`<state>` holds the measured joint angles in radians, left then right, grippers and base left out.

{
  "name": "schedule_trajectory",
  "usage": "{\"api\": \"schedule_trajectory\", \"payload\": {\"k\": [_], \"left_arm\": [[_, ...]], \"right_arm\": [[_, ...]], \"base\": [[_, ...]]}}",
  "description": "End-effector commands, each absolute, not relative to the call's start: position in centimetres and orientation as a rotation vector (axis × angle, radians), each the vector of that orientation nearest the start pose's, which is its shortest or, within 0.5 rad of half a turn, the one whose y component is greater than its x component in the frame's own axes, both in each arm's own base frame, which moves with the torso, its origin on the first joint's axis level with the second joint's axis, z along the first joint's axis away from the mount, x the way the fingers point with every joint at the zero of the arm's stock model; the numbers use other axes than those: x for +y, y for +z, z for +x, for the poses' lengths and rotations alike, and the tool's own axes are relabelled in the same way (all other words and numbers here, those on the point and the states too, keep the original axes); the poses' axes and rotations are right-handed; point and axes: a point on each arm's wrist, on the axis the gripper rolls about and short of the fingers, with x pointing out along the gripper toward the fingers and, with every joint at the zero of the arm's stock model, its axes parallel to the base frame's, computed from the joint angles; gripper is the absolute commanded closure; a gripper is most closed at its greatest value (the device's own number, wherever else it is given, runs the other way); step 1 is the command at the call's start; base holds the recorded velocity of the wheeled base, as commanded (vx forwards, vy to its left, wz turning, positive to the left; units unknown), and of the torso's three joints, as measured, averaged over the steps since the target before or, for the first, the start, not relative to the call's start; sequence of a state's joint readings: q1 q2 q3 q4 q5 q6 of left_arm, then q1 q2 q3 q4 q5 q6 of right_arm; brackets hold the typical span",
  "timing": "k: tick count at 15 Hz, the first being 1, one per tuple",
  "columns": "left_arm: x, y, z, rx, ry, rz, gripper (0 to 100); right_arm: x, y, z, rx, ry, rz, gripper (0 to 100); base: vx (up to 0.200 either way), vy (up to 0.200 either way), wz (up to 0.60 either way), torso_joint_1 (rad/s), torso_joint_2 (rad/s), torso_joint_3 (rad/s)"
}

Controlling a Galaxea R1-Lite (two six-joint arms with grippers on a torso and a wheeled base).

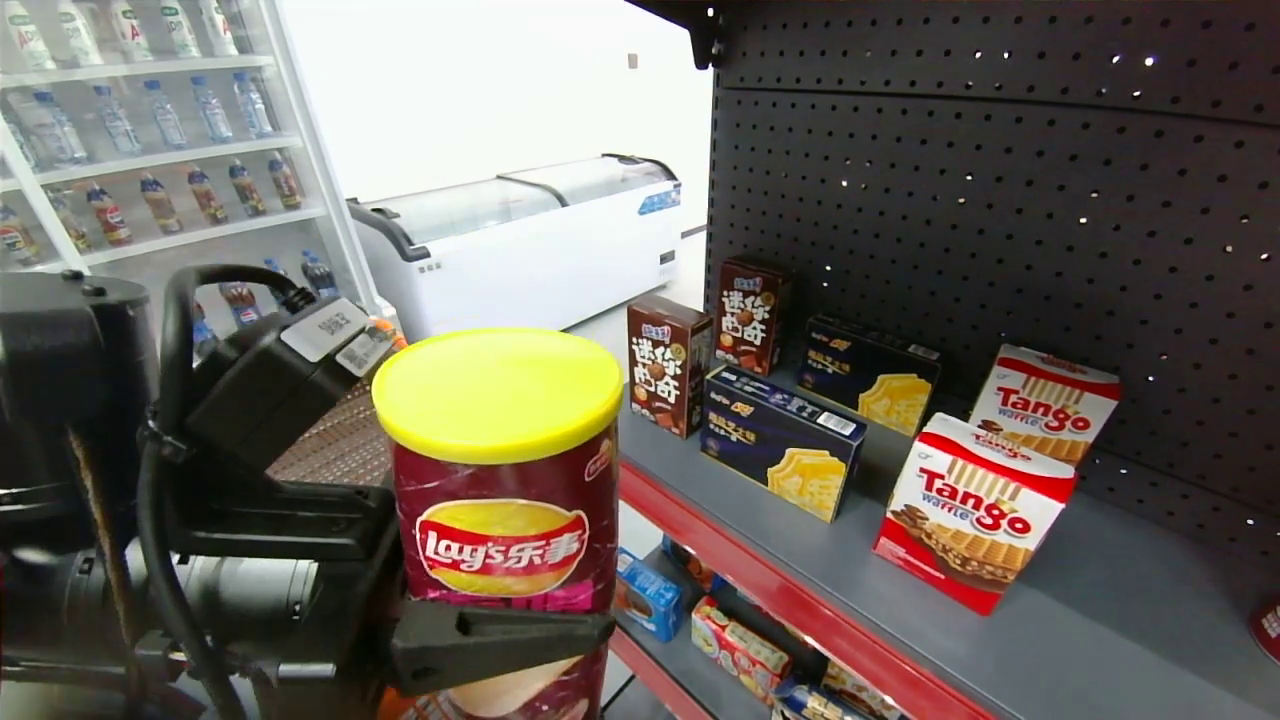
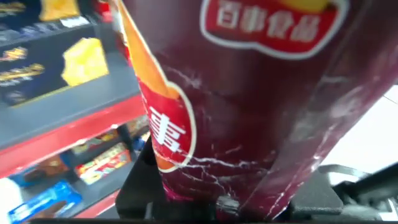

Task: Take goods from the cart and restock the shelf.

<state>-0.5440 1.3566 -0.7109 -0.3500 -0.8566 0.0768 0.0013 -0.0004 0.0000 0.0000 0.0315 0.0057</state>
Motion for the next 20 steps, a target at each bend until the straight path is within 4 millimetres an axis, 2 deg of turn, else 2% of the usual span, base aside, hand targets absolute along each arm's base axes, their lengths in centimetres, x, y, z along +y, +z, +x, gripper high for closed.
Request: {"api": "schedule_trajectory", "payload": {"k": [1,5,10,20], "left_arm": [[-12.2,21.3,16.5,0.277,-1.422,0.013,100],[-11.7,19.3,15.6,0.303,-1.427,0.007,100],[-12.3,19.2,15.0,0.310,-1.472,0.014,100],[-12.4,19.2,15.1,0.307,-1.471,0.015,100]], "right_arm": [[0.1,7.5,-2.3,0.000,0.034,0.006,0],[0.1,7.5,-2.3,0.000,0.034,0.006,0],[0.1,7.5,-2.3,0.000,0.034,0.006,0],[0.1,7.5,-2.3,0.000,0.034,0.005,0]], "base": [[0.000,0.000,0.00,0.000,0.00,0.000],[0.000,0.000,-0.15,0.001,0.00,0.001],[0.000,0.000,-0.60,0.001,0.00,0.002],[0.000,0.000,-0.60,0.002,0.00,0.003]]}}
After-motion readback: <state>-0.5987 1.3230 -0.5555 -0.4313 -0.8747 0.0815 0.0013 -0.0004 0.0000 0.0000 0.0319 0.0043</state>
